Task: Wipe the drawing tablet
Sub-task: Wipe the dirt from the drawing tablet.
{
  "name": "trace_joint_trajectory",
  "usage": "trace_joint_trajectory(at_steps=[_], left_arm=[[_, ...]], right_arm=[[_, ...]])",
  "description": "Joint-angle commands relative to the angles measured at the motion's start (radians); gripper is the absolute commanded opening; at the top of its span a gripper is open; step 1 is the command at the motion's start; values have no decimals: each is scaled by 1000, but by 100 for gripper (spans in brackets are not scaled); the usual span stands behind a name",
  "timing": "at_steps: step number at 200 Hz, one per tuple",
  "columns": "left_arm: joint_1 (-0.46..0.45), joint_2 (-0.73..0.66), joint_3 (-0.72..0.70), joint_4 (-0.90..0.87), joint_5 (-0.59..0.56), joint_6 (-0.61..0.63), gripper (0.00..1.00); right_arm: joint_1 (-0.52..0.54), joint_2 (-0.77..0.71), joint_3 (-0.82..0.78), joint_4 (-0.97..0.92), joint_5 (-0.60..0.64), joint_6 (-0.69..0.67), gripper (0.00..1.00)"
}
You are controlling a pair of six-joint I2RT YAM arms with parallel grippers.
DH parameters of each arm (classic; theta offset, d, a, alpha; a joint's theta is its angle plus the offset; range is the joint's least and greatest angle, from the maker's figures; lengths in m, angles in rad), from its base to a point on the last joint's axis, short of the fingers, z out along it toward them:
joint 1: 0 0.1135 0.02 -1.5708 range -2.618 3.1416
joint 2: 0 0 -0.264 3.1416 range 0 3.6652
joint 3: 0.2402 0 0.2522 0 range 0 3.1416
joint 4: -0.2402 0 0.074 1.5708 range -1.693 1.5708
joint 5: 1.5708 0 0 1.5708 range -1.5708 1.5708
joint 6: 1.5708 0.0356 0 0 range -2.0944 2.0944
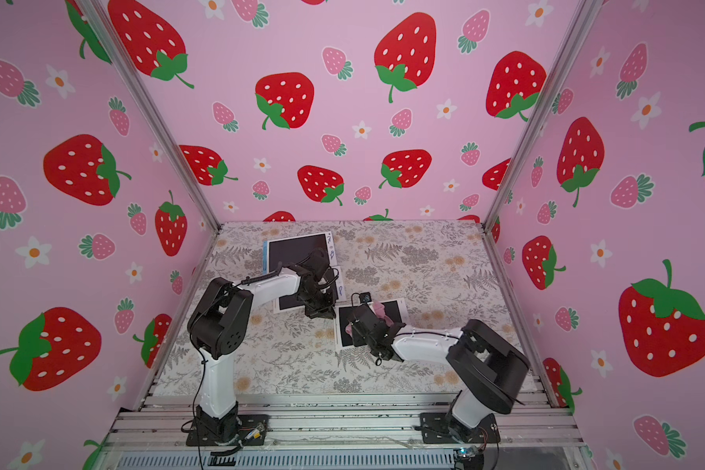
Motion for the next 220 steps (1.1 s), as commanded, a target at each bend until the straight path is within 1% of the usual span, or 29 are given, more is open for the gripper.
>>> trace_joint_trajectory(at_steps=[1,15,33,53,66,80,90,100,115,138,147,160,180,197,209,220], left_arm=[[-4,50,-29,-21,-19,4,7],[-4,52,-35,-13,-10,0,7],[-4,56,-39,-7,-3,-5,7],[-4,56,-43,0,0,-10,7],[-4,55,-45,0,-3,-9,7],[-4,52,-43,-4,-7,-5,7],[-4,53,-42,-8,-9,-1,7],[-4,54,-40,-10,-10,2,7],[-4,56,-42,-11,-12,3,7],[-4,59,-43,-6,-10,-1,7],[-5,59,-42,-6,-10,-1,7],[-5,61,-40,-8,-11,1,7],[-6,60,-43,-9,-13,1,7],[-6,59,-48,-6,-12,-1,7],[-6,60,-48,-7,-13,2,7],[-7,61,-48,-7,-14,2,7]], right_arm=[[42,99,83,97,27,-38,0],[86,166,140,98,-8,-52,0],[134,224,192,108,-83,-42,0],[157,245,197,109,-108,-4,0],[142,223,158,96,-62,29,0],[76,171,88,65,-39,72,0],[25,124,32,52,-38,97,0],[-6,90,-8,55,-55,90,0],[7,91,10,61,-109,41,0],[112,166,142,52,-164,-6,0],[129,186,177,51,-174,-9,0],[115,179,171,51,-152,8,0],[29,125,88,18,-115,46,0],[-25,72,16,8,-95,41,0],[-18,68,24,14,-129,15,0],[32,97,79,2,-148,3,0]])
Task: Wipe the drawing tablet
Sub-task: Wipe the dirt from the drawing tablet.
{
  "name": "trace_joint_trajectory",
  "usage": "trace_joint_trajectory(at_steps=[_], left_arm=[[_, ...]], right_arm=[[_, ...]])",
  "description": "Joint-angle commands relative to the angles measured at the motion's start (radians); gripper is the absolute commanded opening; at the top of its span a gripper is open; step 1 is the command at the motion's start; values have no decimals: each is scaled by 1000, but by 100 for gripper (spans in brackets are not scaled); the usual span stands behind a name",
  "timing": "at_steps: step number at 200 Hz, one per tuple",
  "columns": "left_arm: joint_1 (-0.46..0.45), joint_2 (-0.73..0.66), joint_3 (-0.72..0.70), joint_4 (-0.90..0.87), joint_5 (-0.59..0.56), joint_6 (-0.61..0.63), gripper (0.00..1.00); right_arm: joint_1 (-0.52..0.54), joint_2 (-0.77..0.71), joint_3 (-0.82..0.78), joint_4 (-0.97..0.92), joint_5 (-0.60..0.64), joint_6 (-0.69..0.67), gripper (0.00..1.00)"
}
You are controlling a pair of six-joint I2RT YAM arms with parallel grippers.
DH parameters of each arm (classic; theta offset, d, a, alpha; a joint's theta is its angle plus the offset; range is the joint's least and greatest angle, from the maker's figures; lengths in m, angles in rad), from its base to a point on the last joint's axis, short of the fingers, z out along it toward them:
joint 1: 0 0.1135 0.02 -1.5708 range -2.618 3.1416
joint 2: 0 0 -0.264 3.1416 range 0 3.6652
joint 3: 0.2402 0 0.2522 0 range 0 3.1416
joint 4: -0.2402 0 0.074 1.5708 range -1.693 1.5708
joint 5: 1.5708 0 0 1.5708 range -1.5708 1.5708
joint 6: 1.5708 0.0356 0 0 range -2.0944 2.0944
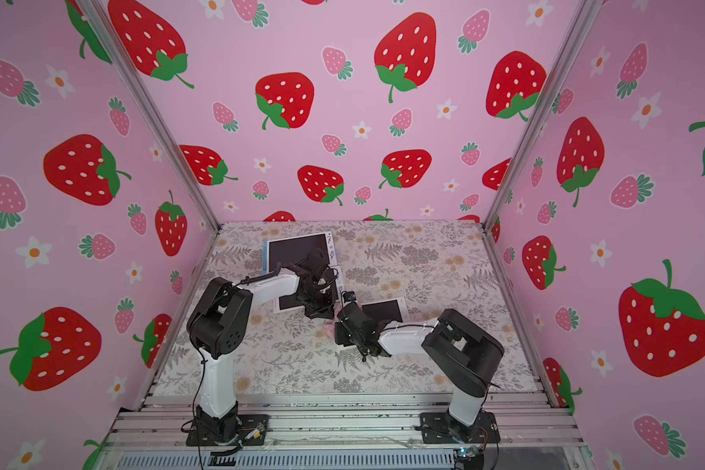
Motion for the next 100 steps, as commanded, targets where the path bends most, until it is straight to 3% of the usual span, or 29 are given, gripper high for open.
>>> trace_joint_trajectory(at_steps=[1,27,72,100], left_arm=[[-15,61,-35,-25,-49,-7,7],[-15,64,-28,-30,-49,-5,7],[-17,61,-25,-38,-57,-1,7],[-16,59,-29,-36,-58,0,7]], right_arm=[[52,23,38,-82,-46,-33,0],[150,103,171,-103,-73,-47,0],[-8,-34,-33,-120,0,-16,0],[54,-15,32,-147,-35,-43,0]])
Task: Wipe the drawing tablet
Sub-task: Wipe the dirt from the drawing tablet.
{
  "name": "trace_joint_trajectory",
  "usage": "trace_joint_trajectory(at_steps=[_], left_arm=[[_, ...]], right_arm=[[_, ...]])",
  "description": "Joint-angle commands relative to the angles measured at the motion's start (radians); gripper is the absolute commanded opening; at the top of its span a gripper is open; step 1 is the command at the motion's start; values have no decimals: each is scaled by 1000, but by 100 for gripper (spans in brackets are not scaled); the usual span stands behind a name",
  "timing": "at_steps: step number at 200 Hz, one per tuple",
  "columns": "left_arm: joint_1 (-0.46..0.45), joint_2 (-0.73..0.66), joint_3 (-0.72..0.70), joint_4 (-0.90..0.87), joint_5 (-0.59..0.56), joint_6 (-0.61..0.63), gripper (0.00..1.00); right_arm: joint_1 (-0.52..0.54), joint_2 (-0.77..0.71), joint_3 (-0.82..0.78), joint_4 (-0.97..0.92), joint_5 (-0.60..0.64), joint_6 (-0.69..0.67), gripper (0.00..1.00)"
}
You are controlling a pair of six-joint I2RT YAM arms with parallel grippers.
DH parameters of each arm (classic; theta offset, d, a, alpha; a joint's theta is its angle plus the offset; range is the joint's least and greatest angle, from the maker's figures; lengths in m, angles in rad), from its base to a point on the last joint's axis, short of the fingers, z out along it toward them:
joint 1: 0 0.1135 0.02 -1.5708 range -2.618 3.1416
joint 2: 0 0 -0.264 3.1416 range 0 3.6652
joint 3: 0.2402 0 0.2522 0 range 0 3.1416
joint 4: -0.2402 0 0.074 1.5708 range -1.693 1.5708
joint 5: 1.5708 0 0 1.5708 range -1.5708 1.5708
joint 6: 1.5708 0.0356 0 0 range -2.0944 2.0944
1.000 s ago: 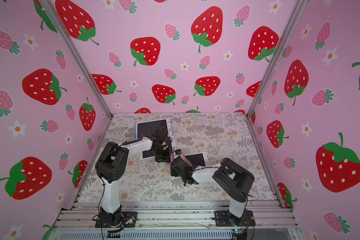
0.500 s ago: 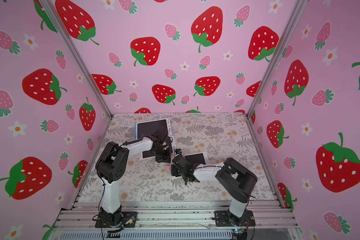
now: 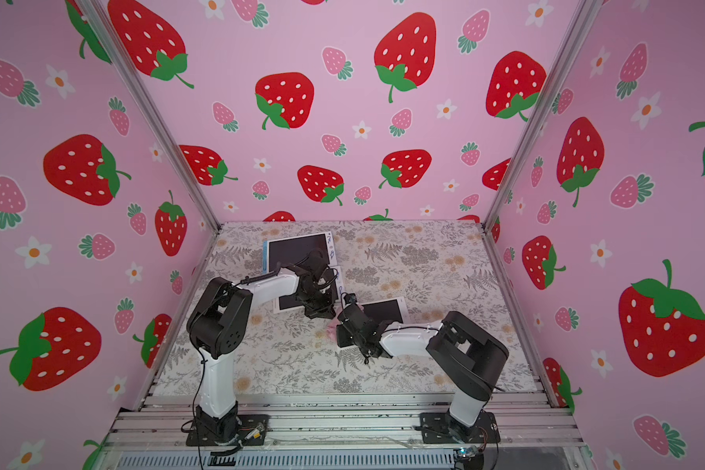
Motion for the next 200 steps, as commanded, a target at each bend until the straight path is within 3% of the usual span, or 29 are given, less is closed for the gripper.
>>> trace_joint_trajectory(at_steps=[1,30,66,88,131,147,179,200], left_arm=[[-16,59,-29,-39,-60,-6,7],[-17,62,-22,-42,-59,-5,7],[-19,65,-15,-44,-57,-6,7],[-19,66,-16,-44,-55,-6,7],[-19,70,-16,-42,-50,-6,7],[-20,72,-18,-42,-48,-5,7],[-19,72,-24,-42,-44,-2,7],[-20,63,-14,-50,-43,0,7]], right_arm=[[55,26,41,-78,-31,-25,0],[131,83,137,-114,-26,-17,0],[-67,-78,-68,-155,76,29,0],[-94,-130,-127,-118,102,-22,0],[134,90,84,22,47,-88,0],[165,149,144,27,59,-110,0],[37,76,-3,-26,172,-34,0],[13,22,-96,31,174,-90,0]])
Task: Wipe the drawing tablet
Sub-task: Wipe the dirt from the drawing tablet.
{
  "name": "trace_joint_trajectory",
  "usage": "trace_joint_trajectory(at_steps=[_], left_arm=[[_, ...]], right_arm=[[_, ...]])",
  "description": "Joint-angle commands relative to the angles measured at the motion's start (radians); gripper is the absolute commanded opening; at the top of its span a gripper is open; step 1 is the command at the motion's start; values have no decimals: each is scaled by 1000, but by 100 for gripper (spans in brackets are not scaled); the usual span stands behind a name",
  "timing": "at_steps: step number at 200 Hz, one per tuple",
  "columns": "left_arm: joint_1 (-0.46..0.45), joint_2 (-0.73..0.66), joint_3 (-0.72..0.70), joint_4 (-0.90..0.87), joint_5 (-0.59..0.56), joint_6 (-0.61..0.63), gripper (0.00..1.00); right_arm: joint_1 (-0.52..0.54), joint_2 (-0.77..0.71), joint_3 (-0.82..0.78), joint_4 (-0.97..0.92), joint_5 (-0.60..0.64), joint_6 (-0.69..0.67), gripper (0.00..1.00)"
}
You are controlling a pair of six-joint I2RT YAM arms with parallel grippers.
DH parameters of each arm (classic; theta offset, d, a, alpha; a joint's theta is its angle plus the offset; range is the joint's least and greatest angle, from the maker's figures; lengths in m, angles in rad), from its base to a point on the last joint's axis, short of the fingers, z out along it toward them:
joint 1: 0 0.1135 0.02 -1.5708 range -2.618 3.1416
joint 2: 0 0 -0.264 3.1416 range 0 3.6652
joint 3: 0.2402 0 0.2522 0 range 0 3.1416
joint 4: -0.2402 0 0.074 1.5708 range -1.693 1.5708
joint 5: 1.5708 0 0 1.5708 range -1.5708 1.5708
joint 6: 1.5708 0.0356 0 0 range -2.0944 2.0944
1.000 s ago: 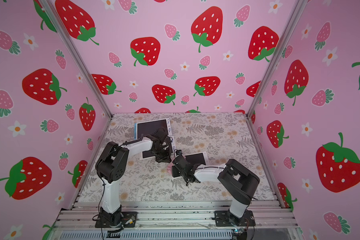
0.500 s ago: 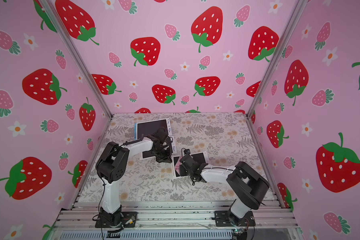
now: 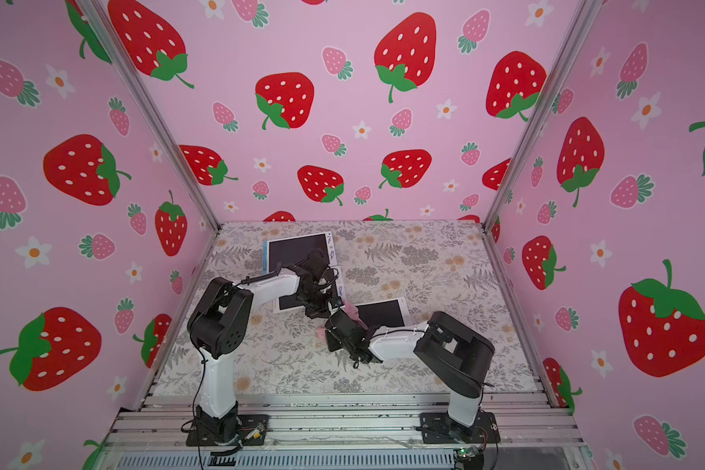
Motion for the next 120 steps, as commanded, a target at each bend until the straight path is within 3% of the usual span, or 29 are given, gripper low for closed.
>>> trace_joint_trajectory(at_steps=[1,19,51,85,120], left_arm=[[-18,59,-14,-55,-52,-3,7],[-18,33,23,-74,-65,-1,10],[-13,0,109,-89,-72,-13,21],[-12,20,179,-113,-76,-26,24],[-15,72,199,-197,-132,-2,19]], right_arm=[[-46,-36,-100,-41,26,-32,0],[-18,-39,-86,-9,-66,-45,0],[2,-43,-79,7,-100,17,0],[-6,-129,-124,-30,0,30,0],[-27,-255,-163,-62,102,-4,0]])
